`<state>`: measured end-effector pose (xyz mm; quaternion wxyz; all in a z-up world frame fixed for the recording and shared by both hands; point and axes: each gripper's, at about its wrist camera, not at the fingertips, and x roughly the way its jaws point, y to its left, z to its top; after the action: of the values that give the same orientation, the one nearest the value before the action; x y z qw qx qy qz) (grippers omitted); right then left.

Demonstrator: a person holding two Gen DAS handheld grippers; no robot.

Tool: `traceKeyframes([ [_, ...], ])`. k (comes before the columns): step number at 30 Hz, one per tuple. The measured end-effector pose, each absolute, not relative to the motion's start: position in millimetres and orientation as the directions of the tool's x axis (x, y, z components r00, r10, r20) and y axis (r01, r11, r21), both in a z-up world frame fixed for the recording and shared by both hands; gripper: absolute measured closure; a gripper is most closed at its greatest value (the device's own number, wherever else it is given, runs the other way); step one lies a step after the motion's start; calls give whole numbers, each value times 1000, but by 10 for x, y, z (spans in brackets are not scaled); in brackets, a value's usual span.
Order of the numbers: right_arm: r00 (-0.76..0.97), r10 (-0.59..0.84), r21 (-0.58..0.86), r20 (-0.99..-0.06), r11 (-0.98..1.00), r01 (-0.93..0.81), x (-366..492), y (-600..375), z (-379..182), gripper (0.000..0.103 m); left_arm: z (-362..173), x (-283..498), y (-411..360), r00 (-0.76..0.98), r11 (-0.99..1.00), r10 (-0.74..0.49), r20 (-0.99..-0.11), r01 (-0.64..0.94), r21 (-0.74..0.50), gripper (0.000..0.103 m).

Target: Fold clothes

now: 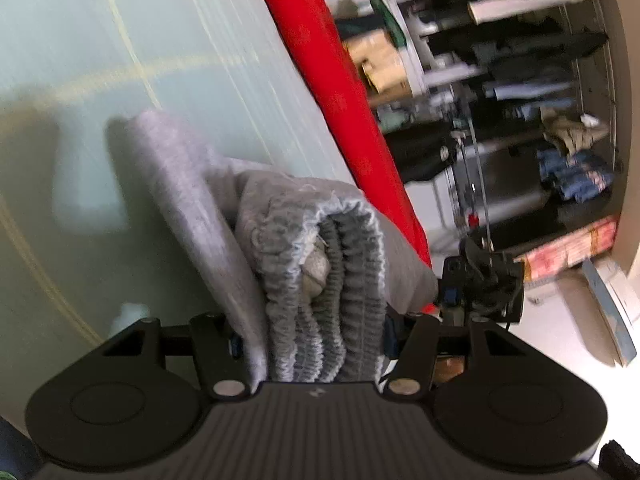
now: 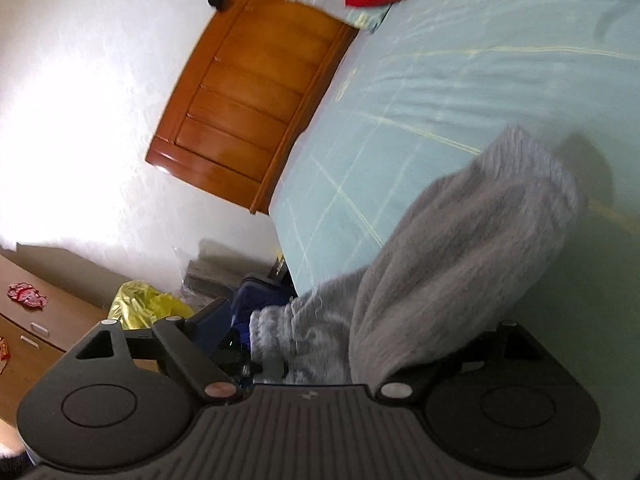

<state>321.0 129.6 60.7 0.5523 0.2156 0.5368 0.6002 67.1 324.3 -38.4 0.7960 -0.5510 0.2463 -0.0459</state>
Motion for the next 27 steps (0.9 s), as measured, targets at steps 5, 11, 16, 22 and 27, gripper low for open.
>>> traceKeyframes([
  [5, -391, 839, 863, -380, 169, -476, 3357, 2304, 787, 14, -315, 554, 3615, 913, 388, -243, -328, -219, -895, 46],
  [11, -455, 795, 839, -401, 119, -532, 3493, 3382, 1044, 14, -249, 432, 4100, 944, 389, -116, -310, -244, -888, 46],
  [16, -475, 783, 822, -401, 79, -563, 3649, 4183, 1247, 14, -128, 358, 4488, 958, 406, -14, -286, -256, -877, 46],
  [22, -477, 768, 784, -426, 51, -618, 3693, 4875, 1408, 14, -109, 265, 4900, 961, 397, 70, -267, -273, -876, 46],
  [27, -441, 765, 740, -470, 70, -669, 3685, 5265, 1368, 14, -330, 170, 5118, 948, 337, 110, -299, -318, -886, 46],
])
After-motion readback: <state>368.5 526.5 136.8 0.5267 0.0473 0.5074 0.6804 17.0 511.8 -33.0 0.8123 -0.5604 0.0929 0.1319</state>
